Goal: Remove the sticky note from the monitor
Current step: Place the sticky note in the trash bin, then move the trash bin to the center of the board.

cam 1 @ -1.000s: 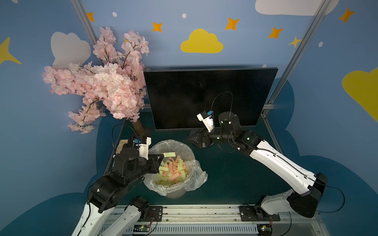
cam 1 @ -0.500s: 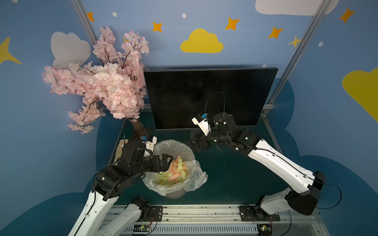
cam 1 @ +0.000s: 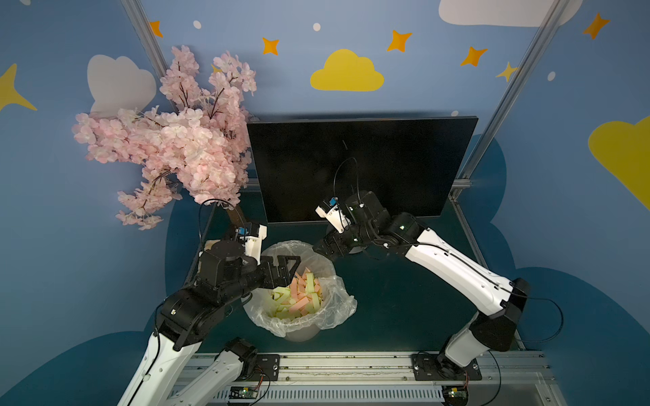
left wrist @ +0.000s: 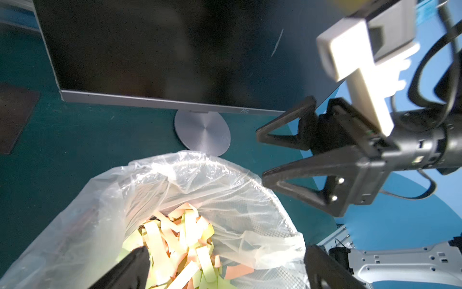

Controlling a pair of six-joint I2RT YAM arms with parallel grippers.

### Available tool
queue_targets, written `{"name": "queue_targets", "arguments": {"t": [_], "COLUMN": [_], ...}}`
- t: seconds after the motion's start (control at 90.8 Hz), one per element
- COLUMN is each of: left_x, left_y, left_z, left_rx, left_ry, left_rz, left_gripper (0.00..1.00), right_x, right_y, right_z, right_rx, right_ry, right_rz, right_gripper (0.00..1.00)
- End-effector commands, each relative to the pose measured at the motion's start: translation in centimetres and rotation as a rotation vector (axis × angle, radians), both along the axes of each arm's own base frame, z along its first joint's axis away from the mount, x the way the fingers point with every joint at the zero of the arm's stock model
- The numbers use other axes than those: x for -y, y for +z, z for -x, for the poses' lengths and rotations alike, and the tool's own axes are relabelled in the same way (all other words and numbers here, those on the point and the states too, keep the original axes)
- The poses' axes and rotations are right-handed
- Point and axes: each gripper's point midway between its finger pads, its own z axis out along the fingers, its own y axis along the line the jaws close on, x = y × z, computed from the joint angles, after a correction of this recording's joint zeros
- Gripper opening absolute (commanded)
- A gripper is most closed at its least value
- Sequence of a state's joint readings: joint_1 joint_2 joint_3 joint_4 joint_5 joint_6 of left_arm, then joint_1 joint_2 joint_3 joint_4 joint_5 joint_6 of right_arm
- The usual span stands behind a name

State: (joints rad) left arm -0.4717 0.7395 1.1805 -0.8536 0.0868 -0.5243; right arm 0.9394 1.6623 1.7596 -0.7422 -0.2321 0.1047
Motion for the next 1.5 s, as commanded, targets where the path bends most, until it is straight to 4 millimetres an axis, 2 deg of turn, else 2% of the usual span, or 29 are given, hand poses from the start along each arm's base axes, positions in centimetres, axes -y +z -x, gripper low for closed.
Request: {"name": "queue_targets", "arguments": {"t": [0.0, 0.165, 0.22, 0.341, 0.429, 0.529, 0.683, 0.859, 1.145, 1.277, 1.31, 1.332, 1.343, 1.432, 1.487], "left_x": [-0.2, 0.1, 0.3, 0.4, 0.3, 0.3, 0.3, 0.3, 0.4, 0.6, 0.6, 0.6, 0.7, 0.7, 0.8], "left_y": [1.6, 2.4, 2.5, 2.5, 2.5, 2.4, 2.2, 2.1, 1.8, 1.7, 1.6, 1.6, 1.6, 1.6, 1.7], "left_z": [-1.2, -2.1, -2.2, -2.3, -2.2, -2.2, -2.3, -2.4, -2.6, -2.8, -2.9, -2.9, -2.9, -3.1, -3.3], "left_rx": [0.065, 0.095, 0.096, 0.098, 0.099, 0.097, 0.097, 0.096, 0.093, 0.091, 0.09, 0.09, 0.09, 0.093, 0.098], "left_ry": [0.048, 0.059, 0.058, 0.054, 0.053, 0.053, 0.054, 0.055, 0.057, 0.053, 0.052, 0.051, 0.051, 0.051, 0.048], "left_rz": [0.037, 0.065, 0.069, 0.07, 0.069, 0.067, 0.066, 0.062, 0.056, 0.054, 0.053, 0.053, 0.053, 0.049, 0.045], "left_gripper": [1.0, 1.0, 1.0, 1.0, 1.0, 1.0, 1.0, 1.0, 1.0, 1.0, 1.0, 1.0, 1.0, 1.0, 1.0], "right_x": [-0.2, -1.6, -1.9, -1.9, -1.4, -0.4, 2.3, 6.6, 14.3, 16.3, 16.5, 16.6, 16.6, 16.9, 16.9], "right_y": [-2.3, -4.2, -4.7, -5.0, -4.6, -4.1, -3.1, -2.3, -3.4, -3.9, -4.0, -4.1, -4.2, -3.8, -3.3], "right_z": [0.6, 0.4, 0.2, -0.5, -1.0, -1.7, -3.4, -5.1, -6.5, -6.6, -6.6, -6.6, -6.6, -6.8, -6.9], "right_rx": [-0.021, -0.025, -0.03, -0.021, -0.007, 0.007, 0.036, 0.044, 0.008, -0.022, -0.03, -0.035, -0.039, -0.035, -0.024], "right_ry": [0.038, 0.058, 0.06, 0.032, 0.008, -0.022, -0.104, -0.203, -0.382, -0.435, -0.44, -0.442, -0.445, -0.459, -0.462], "right_rz": [0.115, 0.201, 0.222, 0.242, 0.246, 0.245, 0.252, 0.258, 0.298, 0.287, 0.279, 0.276, 0.272, 0.259, 0.245], "right_gripper": [0.81, 0.74, 0.64, 0.35, 0.2, 0.11, 0.0, 0.0, 0.0, 0.01, 0.06, 0.13, 0.21, 0.63, 0.79]}}
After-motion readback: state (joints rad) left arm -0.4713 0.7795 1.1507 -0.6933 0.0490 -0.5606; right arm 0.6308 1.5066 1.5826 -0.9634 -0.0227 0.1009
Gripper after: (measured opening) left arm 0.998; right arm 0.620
